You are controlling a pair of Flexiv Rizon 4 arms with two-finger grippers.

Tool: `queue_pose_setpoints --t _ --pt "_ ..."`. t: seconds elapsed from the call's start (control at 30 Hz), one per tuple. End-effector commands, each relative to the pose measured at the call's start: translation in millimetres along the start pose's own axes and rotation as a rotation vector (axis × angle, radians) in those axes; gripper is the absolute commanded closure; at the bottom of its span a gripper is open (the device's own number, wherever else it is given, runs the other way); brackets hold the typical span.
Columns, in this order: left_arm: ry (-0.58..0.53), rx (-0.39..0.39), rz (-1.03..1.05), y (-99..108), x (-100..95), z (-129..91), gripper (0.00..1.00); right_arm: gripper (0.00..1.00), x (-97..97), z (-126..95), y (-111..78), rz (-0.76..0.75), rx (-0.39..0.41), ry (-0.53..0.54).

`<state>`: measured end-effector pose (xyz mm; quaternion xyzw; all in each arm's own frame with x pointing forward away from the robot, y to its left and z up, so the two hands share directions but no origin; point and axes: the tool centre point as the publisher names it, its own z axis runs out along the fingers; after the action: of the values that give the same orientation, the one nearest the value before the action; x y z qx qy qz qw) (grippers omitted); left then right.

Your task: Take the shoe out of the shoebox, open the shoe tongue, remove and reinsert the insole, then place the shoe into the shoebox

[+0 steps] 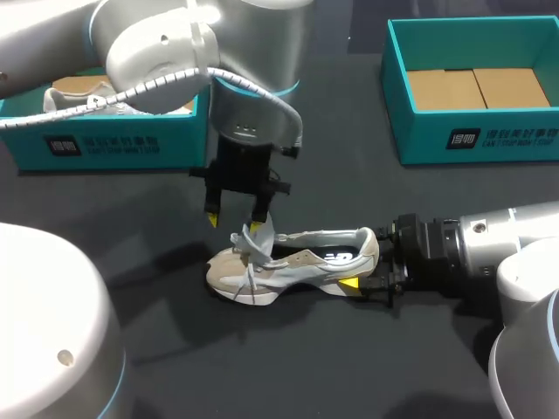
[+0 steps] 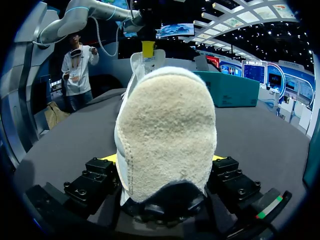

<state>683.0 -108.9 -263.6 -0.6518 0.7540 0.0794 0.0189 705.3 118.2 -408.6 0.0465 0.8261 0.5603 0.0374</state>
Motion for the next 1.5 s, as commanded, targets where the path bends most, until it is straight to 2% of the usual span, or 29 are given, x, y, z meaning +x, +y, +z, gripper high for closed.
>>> queue_pose_setpoints --t 0.03,0.17,0.4,0.63,0.73,0.83,1.0,1.2,1.27,1.3,1.43,1.5 --pt "0.056 0.014 0.080 -0.9 -0.5 -17.1 0.50 1.00 0.0 -0.5 -1.3 0.000 0.002 -0.001" --pt "0.105 0.037 0.203 -3.5 8.9 -30.5 0.51 1.00 0.0 -0.5 -1.3 0.000 0.002 -0.001" --pt "0.161 0.087 0.432 -2.2 27.4 -56.4 0.46 1.00 0.0 -0.5 -1.3 0.000 0.002 -0.001" --pt "0.183 0.116 0.616 -2.1 39.7 -70.5 0.45 1.00 0.0 -0.5 -1.3 0.000 0.002 -0.001" --pt "0.199 0.138 0.735 0.6 42.8 -73.3 0.42 1.00 0.0 -0.5 -1.3 0.000 0.002 -0.001" --pt "0.217 0.129 0.858 3.0 47.1 -75.7 0.50 1.00 0.0 -0.5 -1.3 0.000 0.002 -0.001" --pt "0.241 0.090 1.067 3.7 57.5 -80.6 0.51 1.00 0.0 -0.5 -1.3 0.000 0.002 -0.001" --pt "0.255 0.086 1.200 1.8 72.0 -85.8 0.66 1.00 0.0 -0.5 -1.3 0.000 0.002 -0.001" --pt "0.249 0.098 1.228 2.0 78.6 -84.8 0.81 1.00 0.0 -0.5 -1.3 0.000 0.002 -0.001" --pt "0.246 0.102 1.238 2.1 80.2 -84.2 1.00 1.00 0.0 -0.5 -1.3 0.000 0.002 -0.001" --pt "0.265 0.127 1.265 -0.5 95.4 -76.4 1.00 1.00 0.0 -0.5 -1.3 0.000 0.002 -0.001" --pt "0.289 0.044 1.289 -7.1 101.2 -73.0 1.00 1.00 0.0 -0.5 -1.3 0.000 0.002 -0.001"
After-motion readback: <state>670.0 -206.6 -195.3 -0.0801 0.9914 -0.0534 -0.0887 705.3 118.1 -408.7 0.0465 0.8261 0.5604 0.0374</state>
